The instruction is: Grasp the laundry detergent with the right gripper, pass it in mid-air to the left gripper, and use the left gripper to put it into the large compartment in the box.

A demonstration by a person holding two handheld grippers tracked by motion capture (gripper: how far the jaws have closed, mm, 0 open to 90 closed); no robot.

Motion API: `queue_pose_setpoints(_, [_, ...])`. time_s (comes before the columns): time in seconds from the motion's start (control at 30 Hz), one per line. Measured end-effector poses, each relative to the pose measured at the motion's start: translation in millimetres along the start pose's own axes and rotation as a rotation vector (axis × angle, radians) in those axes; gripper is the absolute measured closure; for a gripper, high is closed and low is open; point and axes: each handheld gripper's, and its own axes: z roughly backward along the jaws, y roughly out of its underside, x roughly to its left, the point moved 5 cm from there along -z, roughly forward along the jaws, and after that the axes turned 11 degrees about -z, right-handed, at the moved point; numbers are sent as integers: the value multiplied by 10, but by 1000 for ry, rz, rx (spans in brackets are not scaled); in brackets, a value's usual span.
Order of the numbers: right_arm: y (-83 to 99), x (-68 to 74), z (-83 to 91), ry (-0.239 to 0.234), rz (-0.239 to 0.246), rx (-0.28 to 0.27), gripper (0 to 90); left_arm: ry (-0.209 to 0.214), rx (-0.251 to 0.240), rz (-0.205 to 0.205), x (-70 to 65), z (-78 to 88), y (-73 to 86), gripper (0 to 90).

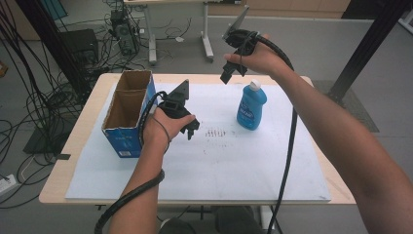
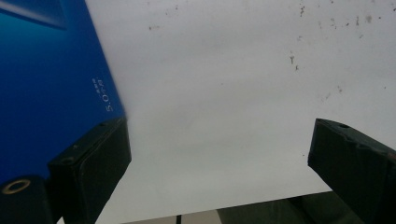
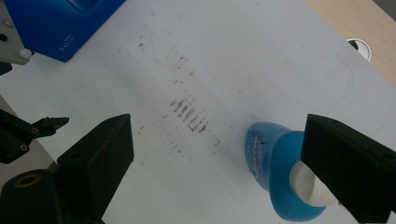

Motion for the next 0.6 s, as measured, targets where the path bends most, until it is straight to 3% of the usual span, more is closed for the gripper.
queue_pose_setpoints(0.6, [241, -208, 271, 38, -29, -16, 95, -7, -13, -13, -62, 63, 13, 64])
